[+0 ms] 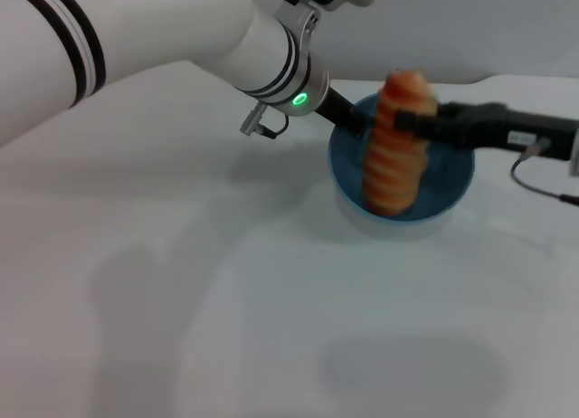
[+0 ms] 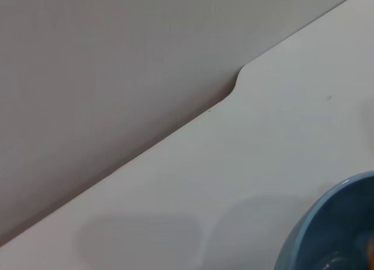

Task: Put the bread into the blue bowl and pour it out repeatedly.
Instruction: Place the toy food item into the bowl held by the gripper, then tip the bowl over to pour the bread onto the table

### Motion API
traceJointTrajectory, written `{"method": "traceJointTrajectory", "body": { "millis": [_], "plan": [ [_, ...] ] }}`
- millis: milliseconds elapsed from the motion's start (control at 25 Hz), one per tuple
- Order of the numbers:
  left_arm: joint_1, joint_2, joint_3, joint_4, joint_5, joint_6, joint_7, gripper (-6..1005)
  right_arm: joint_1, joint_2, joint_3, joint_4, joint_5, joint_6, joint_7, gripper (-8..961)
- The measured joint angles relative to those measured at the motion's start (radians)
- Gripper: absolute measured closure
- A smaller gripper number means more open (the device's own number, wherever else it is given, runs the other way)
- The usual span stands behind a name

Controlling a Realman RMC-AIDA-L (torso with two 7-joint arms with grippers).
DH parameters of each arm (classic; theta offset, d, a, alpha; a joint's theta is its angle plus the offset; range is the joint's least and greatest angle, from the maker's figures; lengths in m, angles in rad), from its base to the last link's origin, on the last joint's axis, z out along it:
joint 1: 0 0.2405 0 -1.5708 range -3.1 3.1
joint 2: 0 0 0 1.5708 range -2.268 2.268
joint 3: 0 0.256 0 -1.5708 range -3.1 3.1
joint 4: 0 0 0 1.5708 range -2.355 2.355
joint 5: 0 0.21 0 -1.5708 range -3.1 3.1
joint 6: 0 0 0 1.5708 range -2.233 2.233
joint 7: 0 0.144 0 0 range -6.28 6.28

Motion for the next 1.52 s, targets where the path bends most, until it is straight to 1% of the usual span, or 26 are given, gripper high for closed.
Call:
{"method": "traceJointTrajectory", "body": {
  "millis": [120, 280, 480, 600, 680, 760, 800, 920, 1000, 1120, 1200, 1240, 1280, 1320, 1360, 1400, 1440, 1520],
  "plan": [
    [0.003, 0.0, 0.0, -0.002, -0.001, 0.001, 0.0, 1000, 0.027, -0.001, 0.0, 0.019, -0.113, 0.032, 0.055, 338],
    [0.006, -0.001, 0.001, -0.003, -0.001, 0.002, 0.0, 1000, 0.024, 0.006, 0.0, 0.003, -0.156, 0.054, 0.08, 297],
    [0.015, -0.002, 0.002, -0.001, -0.002, 0.004, 0.0, 1001, 0.014, 0.014, 0.008, -0.014, -0.152, 0.043, 0.087, 267],
    [0.017, -0.002, 0.002, 0.004, -0.002, 0.004, 0.0, 1001, -0.005, 0.016, 0.027, -0.034, -0.116, 0.041, 0.097, 258],
    [0.017, -0.002, 0.002, 0.004, -0.002, 0.005, 0.0, 1001, -0.028, 0.014, 0.031, -0.057, -0.074, 0.026, 0.1, 252],
    [0.017, -0.002, 0.002, 0.003, -0.002, 0.005, 0.0, 1001, -0.059, 0.002, 0.033, -0.102, -0.033, -0.023, 0.126, 254],
    [0.017, -0.002, 0.002, 0.003, -0.002, 0.004, 0.0, 1001, -0.059, 0.002, 0.033, -0.102, -0.033, -0.023, 0.126, 254],
    [0.017, -0.002, 0.002, 0.003, -0.001, -0.005, 0.0, 1001, -0.081, -0.009, 0.051, -0.137, -0.03, -0.056, 0.149, 257],
    [0.017, -0.002, 0.002, 0.003, 0.001, -0.01, 0.0, 1001, -0.086, -0.01, 0.064, -0.138, -0.03, -0.057, 0.142, 258],
    [0.017, -0.002, 0.009, 0.001, 0.007, -0.036, 0.005, 1001, -0.11, -0.011, 0.143, -0.138, -0.03, -0.05, 0.063, 261],
    [0.014, -0.002, 0.019, -0.002, 0.008, -0.052, 0.018, 1001, -0.132, -0.004, 0.216, -0.14, -0.029, -0.05, -0.024, 262],
    [0.01, -0.001, 0.023, -0.003, 0.008, -0.057, 0.023, 1001, -0.158, 0.005, 0.293, -0.142, -0.028, -0.049, -0.11, 263],
    [0.004, 0.0, 0.026, -0.003, 0.011, -0.061, 0.025, 1001, -0.158, 0.005, 0.293, -0.142, -0.028, -0.049, -0.11, 264],
    [-0.003, 0.001, 0.027, -0.001, 0.018, -0.061, 0.025, 1001, -0.189, 0.013, 0.373, -0.142, -0.027, -0.043, -0.197, 264],
    [-0.014, 0.002, 0.027, 0.002, 0.033, -0.062, 0.025, 1001, -0.205, 0.016, 0.409, -0.135, -0.023, -0.04, -0.238, 265],
    [-0.026, 0.002, 0.027, 0.003, 0.049, -0.061, 0.025, 1001, -0.205, 0.016, 0.409, -0.135, -0.023, -0.04, -0.238, 266],
    [-0.039, 0.002, 0.027, 0.003, 0.071, -0.06, 0.026, 1001, -0.219, 0.018, 0.439, -0.129, -0.019, -0.036, -0.271, 267],
    [-0.089, -0.001, 0.028, -0.005, 0.156, -0.055, 0.026, 1000, -0.263, 0.019, 0.521, -0.082, 0.004, -0.025, -0.368, 268]
  ]
}}
